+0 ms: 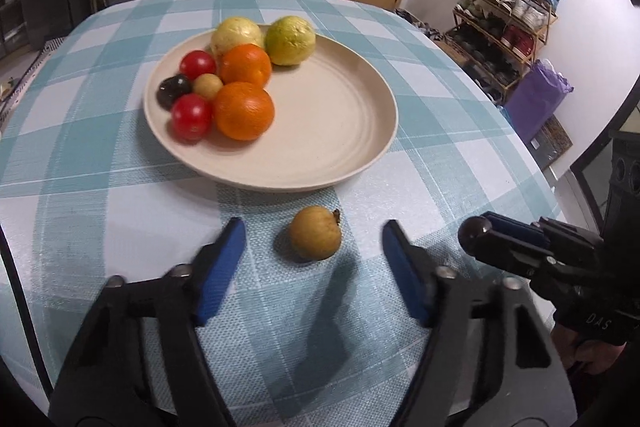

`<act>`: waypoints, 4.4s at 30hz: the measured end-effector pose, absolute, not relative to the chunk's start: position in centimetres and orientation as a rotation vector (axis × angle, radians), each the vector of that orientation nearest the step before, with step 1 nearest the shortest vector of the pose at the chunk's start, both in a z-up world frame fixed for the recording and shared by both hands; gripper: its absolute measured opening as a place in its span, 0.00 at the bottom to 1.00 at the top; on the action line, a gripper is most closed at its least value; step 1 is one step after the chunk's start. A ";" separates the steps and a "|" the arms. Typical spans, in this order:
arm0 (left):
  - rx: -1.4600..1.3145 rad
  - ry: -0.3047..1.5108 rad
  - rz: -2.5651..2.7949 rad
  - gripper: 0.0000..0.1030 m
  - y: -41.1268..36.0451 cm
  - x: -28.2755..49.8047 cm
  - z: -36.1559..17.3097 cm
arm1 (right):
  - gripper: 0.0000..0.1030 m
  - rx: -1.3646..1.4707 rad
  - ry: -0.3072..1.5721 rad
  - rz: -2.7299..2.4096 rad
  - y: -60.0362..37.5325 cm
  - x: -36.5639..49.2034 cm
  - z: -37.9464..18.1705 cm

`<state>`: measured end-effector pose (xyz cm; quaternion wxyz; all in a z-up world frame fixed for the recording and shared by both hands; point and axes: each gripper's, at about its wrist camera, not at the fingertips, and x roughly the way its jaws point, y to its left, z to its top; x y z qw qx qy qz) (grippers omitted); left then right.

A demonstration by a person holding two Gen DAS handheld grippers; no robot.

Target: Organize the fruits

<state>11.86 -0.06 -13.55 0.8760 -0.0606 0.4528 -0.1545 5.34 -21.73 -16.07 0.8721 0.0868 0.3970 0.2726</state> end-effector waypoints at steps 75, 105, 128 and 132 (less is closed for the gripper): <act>-0.225 0.930 -0.378 0.23 0.9 27.2 -10.3 | 0.24 0.257 0.846 0.611 -18.0 24.0 -14.5; -0.151 0.760 -0.236 0.74 2.3 19.6 -4.0 | 0.84 0.265 0.615 0.526 -21.1 17.8 -9.2; -0.095 0.531 -0.052 0.99 3.8 11.7 0.5 | 1.00 0.190 0.457 0.509 -21.0 10.7 -5.6; -0.098 0.492 -0.042 0.99 4.3 9.9 0.9 | 1.00 0.179 0.444 0.497 -20.8 9.6 -5.2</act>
